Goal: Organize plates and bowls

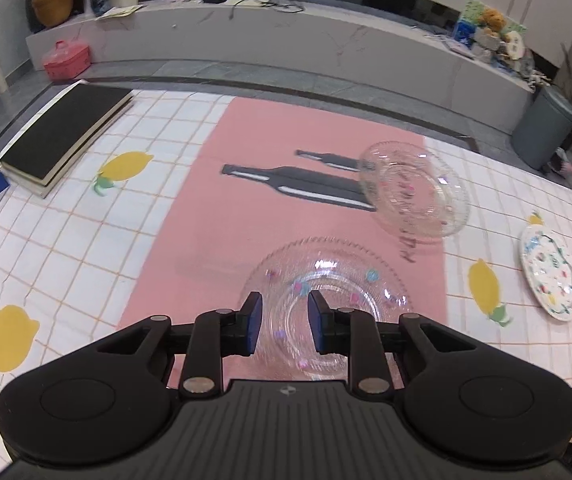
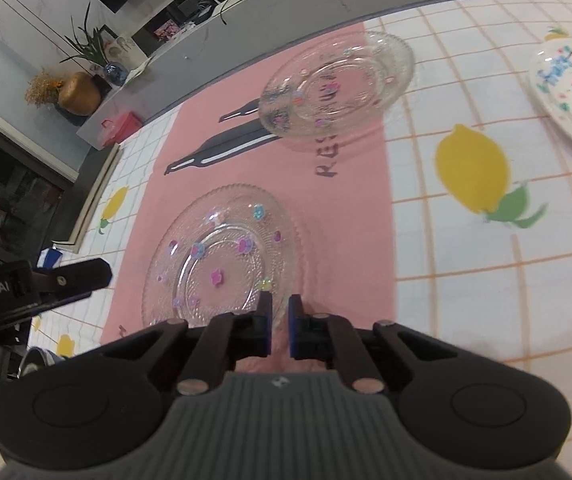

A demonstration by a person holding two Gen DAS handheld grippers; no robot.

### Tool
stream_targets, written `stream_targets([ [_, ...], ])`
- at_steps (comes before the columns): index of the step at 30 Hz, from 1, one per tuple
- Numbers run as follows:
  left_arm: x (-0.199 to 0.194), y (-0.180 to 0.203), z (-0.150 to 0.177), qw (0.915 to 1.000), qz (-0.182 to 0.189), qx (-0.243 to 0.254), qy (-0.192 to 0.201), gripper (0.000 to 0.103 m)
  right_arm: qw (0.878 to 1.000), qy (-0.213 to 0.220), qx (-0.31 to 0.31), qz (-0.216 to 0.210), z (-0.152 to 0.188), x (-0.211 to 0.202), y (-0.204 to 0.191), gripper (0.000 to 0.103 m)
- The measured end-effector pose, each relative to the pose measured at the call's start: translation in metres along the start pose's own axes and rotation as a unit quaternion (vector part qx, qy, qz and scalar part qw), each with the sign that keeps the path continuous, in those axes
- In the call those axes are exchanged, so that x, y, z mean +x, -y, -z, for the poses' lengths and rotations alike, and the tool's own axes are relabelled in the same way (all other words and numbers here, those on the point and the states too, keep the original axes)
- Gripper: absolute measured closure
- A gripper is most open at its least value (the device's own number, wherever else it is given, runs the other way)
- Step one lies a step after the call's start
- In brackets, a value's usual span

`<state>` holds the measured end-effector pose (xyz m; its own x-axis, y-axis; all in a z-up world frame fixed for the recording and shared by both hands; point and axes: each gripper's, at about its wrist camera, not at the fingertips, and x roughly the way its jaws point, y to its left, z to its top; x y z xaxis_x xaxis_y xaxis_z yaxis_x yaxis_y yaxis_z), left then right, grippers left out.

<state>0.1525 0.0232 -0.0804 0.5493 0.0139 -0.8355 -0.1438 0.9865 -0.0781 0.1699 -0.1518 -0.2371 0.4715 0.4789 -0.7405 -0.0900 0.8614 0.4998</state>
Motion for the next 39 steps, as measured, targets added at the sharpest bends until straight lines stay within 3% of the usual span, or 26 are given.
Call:
stream_targets([
  [4,-0.001,0.022,0.007,0.9993,0.034,0.017,0.005,0.072,1.0,0.007,-0.004,0.022,0.002,-0.021,0.018,0.1],
  [11,0.021,0.058,0.024,0.9974,0.047,0.051,-0.02,0.064,0.998,0.013,0.017,0.062,0.006,-0.057,0.063,0.1],
  [16,0.036,0.068,0.041,0.9968,0.067,0.038,-0.022,0.062,0.995,0.026,0.033,0.086,0.007,-0.07,0.083,0.102],
  [20,0.047,0.069,0.05,0.9974,0.062,0.023,-0.027,0.061,0.995,0.029,0.031,0.088,0.006,-0.072,0.085,0.101],
  [25,0.055,0.06,0.058,0.9976,0.064,-0.004,-0.027,0.061,0.994,0.022,0.028,0.099,0.008,-0.07,0.085,0.082],
  [29,0.057,0.055,0.061,0.997,0.074,-0.016,-0.016,0.061,0.995,0.023,0.041,0.093,0.01,-0.071,0.088,0.082],
  [30,0.057,0.055,0.062,0.9968,0.076,-0.017,-0.014,0.061,0.994,0.023,0.045,0.092,0.01,-0.071,0.088,0.082],
  [34,0.057,0.056,0.063,0.995,0.098,-0.015,-0.009,0.08,0.995,0.025,0.054,0.086,0.012,-0.072,0.089,0.086],
  [39,0.056,0.057,0.065,0.9952,0.097,-0.012,0.0,0.082,0.995,0.022,0.076,0.06,0.014,-0.069,0.094,0.095],
])
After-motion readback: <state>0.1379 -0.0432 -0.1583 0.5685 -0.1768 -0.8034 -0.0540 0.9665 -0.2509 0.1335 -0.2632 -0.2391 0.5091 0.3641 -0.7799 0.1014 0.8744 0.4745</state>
